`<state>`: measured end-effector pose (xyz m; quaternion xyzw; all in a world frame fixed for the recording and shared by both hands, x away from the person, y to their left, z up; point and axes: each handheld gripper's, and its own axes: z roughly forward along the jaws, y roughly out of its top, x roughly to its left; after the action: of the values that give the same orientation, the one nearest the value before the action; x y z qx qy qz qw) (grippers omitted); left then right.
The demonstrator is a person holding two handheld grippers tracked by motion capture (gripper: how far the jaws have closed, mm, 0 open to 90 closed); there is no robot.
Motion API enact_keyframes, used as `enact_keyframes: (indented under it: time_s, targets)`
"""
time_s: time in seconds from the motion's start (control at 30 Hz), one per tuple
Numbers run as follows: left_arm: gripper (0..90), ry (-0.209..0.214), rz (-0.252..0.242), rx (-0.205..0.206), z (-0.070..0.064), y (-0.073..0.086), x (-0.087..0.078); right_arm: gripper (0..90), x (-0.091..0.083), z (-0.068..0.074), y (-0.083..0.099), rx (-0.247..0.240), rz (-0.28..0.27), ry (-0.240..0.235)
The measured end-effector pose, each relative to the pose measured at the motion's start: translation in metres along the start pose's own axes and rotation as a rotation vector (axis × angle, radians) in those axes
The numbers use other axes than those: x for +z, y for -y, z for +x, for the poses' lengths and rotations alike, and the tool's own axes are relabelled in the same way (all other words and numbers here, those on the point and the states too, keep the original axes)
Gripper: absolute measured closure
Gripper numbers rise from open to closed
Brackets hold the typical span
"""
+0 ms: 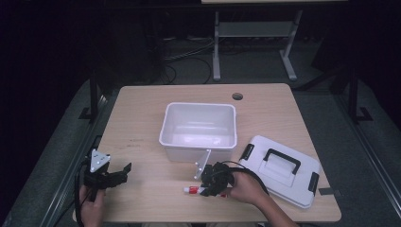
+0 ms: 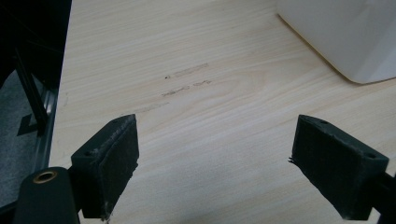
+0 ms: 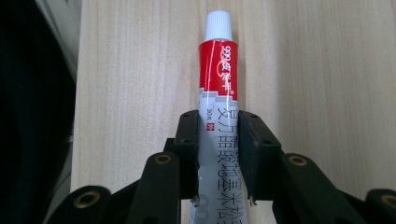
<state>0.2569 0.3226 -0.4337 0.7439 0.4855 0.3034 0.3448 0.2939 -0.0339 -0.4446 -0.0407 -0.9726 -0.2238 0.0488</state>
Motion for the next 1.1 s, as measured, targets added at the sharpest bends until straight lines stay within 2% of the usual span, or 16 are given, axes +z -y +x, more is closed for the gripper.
enact_keyframes:
  time_s: [0.47,0.57,1.1]
  targets:
    - [14.2,-0.005,-0.005,-0.005,0.001,0.0,-0.001,71.3,-0.001,-0.001,-0.002,-0.003,0.008,-0.049]
    - [14.2,-0.005,-0.004,-0.004,0.001,0.0,-0.001,71.3,-0.003,-0.001,-0.002,-0.004,-0.006,-0.056]
    - [14.2,-0.004,-0.003,-0.003,0.0,0.0,-0.001,71.3,-0.035,0.003,-0.01,-0.013,-0.055,-0.054]
